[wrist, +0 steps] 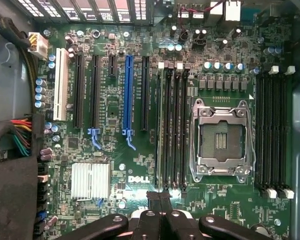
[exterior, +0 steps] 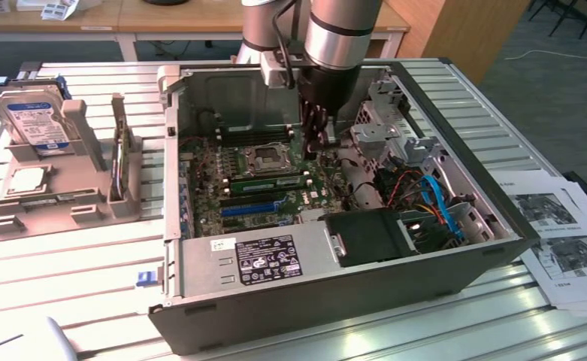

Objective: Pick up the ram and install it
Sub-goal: 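Press down the ram until it locks into place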

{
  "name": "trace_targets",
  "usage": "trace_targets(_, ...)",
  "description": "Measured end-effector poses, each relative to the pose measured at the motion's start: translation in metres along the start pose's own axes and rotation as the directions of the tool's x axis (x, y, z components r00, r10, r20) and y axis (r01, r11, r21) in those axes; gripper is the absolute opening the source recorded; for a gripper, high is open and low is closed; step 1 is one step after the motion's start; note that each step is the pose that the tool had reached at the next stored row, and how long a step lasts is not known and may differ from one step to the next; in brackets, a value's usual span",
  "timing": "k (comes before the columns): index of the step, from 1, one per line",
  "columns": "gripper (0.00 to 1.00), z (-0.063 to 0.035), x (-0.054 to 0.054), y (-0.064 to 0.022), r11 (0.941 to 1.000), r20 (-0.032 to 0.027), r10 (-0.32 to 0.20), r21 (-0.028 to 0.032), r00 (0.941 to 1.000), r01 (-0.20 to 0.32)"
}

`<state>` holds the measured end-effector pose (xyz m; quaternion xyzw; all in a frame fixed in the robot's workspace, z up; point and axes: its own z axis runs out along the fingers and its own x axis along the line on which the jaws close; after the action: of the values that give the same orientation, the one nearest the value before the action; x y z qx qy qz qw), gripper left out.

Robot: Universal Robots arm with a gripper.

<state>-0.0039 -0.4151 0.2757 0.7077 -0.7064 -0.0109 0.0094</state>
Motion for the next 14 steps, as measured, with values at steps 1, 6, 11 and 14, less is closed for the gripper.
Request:
trace_targets(1, 0.10, 0.0010, 0.0000, 0.0000, 1.0000, -0.0001, 0.000, 0.0000, 1.0000, 0.000)
trace_targets(6, 0.10, 0.0055, 0.0000, -0.0002, 1.0000, -0.0001, 0.000, 0.0000, 1.0000, 0.000)
trace_targets(11, 0.10, 0.0088, 0.0000, -0.0003, 1.0000, -0.0001, 0.000, -0.0001, 1.0000, 0.000)
trace_targets(14, 0.10, 0.0088, 0.0000, -0.0002, 1.0000, -0.0002, 0.000, -0.0001, 1.0000, 0.000)
